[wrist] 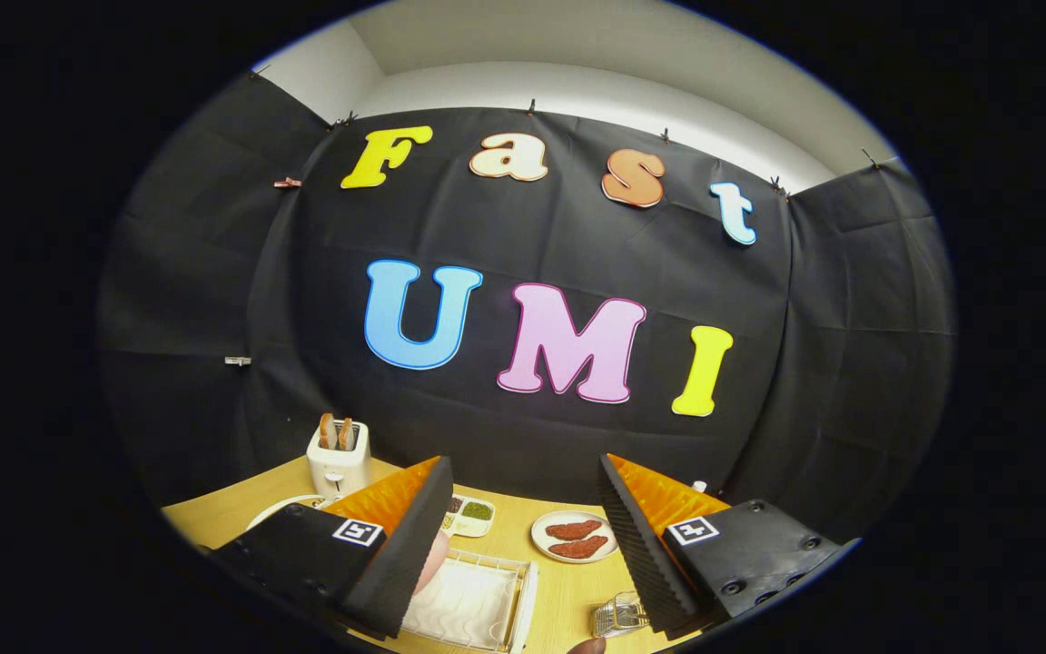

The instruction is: Take the plate from the dish rack, then take the spoon from the basket and place it into the plate.

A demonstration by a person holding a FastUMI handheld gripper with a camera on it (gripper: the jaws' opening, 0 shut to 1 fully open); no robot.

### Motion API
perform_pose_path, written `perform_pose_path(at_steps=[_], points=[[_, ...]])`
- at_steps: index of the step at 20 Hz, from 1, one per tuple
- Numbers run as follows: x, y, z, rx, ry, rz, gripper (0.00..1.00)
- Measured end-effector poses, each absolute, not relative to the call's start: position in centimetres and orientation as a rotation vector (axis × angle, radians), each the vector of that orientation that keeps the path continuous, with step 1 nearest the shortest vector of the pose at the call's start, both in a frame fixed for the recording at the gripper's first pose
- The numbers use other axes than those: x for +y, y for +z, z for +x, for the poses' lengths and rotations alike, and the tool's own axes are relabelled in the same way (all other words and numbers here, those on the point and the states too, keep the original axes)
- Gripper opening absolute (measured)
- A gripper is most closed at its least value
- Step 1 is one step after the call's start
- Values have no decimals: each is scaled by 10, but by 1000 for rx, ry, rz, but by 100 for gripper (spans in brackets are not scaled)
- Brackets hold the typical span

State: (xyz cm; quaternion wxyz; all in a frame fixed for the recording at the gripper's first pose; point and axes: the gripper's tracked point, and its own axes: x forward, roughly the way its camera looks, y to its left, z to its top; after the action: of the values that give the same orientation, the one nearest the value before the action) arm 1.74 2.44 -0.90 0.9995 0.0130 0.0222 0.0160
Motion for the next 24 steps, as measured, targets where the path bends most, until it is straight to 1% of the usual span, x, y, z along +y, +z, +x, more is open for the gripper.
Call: perform_pose_path(at_steps=[16,20,24], points=[[59,-30,28,124,51,17,97],[73,-55,34,244,68,42,97],[91,-104,43,483,81,88,96]])
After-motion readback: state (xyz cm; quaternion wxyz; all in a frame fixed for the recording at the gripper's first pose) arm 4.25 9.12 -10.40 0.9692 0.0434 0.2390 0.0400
